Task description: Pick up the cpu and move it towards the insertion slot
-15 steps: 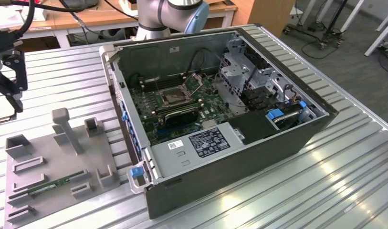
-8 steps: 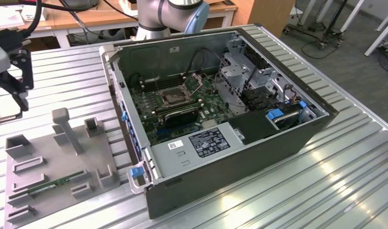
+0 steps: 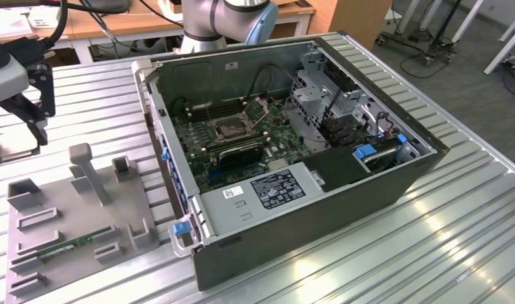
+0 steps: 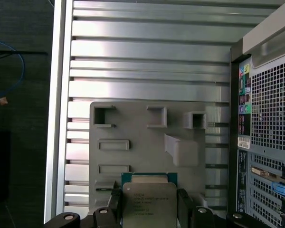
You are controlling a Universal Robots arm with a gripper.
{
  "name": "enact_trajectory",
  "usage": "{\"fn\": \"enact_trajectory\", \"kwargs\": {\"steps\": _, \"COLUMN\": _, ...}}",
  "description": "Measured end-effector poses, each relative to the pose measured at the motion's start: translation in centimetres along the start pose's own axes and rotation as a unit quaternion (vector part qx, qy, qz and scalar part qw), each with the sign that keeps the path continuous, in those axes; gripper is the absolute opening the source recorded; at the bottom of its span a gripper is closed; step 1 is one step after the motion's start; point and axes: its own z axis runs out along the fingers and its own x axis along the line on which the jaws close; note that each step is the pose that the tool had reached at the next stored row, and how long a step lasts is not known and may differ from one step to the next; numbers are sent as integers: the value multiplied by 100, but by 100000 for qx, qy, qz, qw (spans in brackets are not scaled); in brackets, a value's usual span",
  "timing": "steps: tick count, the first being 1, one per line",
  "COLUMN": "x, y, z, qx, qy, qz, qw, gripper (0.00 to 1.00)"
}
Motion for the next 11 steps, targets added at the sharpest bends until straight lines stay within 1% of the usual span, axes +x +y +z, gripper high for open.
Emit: {"fn": "enact_trajectory", "kwargs": {"steps": 11, "x": -172, "y": -3, "z": 0, "qx": -14, "qy": -1, "qz": 0, "qw": 100000, "gripper": 55}}
